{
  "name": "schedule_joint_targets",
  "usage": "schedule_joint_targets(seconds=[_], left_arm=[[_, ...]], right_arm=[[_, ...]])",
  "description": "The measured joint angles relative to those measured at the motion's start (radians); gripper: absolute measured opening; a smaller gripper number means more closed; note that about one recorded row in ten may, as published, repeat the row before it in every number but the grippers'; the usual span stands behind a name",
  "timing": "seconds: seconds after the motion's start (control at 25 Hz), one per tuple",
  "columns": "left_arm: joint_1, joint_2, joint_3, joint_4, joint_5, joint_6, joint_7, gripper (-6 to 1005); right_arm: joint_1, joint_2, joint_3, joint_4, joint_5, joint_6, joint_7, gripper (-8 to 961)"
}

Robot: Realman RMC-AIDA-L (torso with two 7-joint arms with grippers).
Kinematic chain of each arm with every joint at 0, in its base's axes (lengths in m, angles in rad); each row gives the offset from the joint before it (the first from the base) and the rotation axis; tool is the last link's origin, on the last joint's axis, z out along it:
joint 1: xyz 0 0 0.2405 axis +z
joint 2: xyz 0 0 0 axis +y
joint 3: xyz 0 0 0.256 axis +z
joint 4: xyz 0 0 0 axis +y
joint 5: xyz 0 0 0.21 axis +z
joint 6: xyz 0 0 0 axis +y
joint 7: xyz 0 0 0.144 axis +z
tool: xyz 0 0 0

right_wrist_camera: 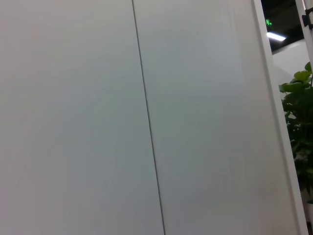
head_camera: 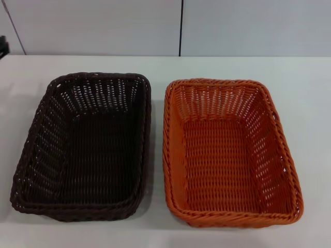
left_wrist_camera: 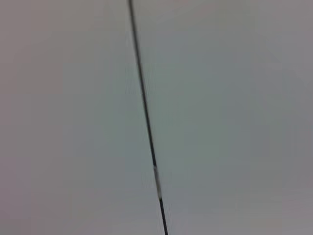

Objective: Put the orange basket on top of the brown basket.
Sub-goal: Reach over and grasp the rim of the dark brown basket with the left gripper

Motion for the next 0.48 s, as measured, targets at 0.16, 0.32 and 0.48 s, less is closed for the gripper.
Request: schedule_joint_targets(seconds=[0.16, 0.32, 0.48], left_arm=[[-0.065, -0.065, -0.162, -0.192, 0.012, -0.484, 0.135, 819], [-0.131, -0.079, -0.246, -0.297, 0.013, -0.835, 0.176, 813], [-0.167, -0.079, -0.269, -0.354, 0.047, -1.036, 0.166, 813]], right_arm=[[-0.001, 0.000, -0.002, -0.003, -0.001, 0.015, 0.000, 735], [0.001, -0.001, -0.011, -0.004, -0.001, 0.017, 0.000, 734], [0.006, -0.002, -0.016, -0.007, -0.002, 0.020, 0.000, 732]])
